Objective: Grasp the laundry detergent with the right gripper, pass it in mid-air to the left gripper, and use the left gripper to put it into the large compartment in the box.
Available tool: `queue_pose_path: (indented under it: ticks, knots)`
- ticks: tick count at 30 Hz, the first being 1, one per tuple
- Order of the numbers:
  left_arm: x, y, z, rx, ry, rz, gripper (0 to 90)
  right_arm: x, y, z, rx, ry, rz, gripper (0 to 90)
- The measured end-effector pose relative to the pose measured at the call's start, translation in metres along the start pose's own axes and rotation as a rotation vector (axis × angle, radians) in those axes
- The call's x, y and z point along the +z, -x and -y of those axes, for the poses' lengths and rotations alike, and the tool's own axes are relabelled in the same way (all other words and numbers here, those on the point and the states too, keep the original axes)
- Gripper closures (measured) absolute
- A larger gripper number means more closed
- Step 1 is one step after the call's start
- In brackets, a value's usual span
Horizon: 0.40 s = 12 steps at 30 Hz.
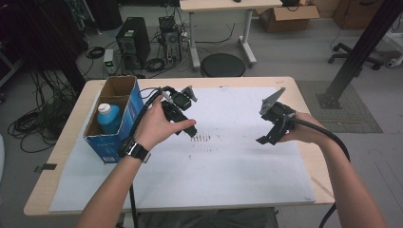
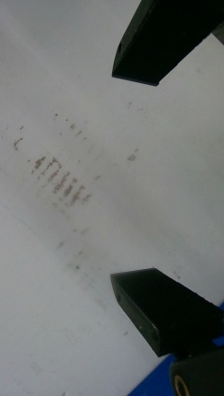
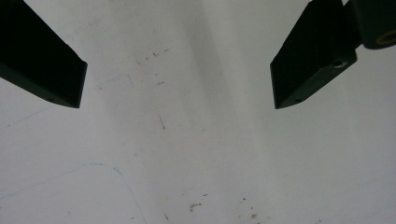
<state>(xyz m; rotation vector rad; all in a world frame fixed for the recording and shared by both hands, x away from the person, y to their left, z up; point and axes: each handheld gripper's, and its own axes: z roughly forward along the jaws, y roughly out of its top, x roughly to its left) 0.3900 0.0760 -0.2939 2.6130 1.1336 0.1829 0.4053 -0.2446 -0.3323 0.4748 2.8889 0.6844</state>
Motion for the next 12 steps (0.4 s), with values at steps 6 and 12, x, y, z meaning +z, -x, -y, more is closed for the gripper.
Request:
queue_pose_path:
  ticks: [6, 12]
  knots:
    - [-0.0005, -0.0004, -0.0003, 0.001, -0.004, 0.004, 4.5, -0.0002, 0.0004, 0.0005, -0.001, 0.002, 0.001, 3.3]
    - [-0.0004, -0.0015, -0.0008, -0.002, -0.005, 0.008, 4.5, -0.0008, 0.0014, 0.0012, -0.001, 0.005, 0.0, 3.0]
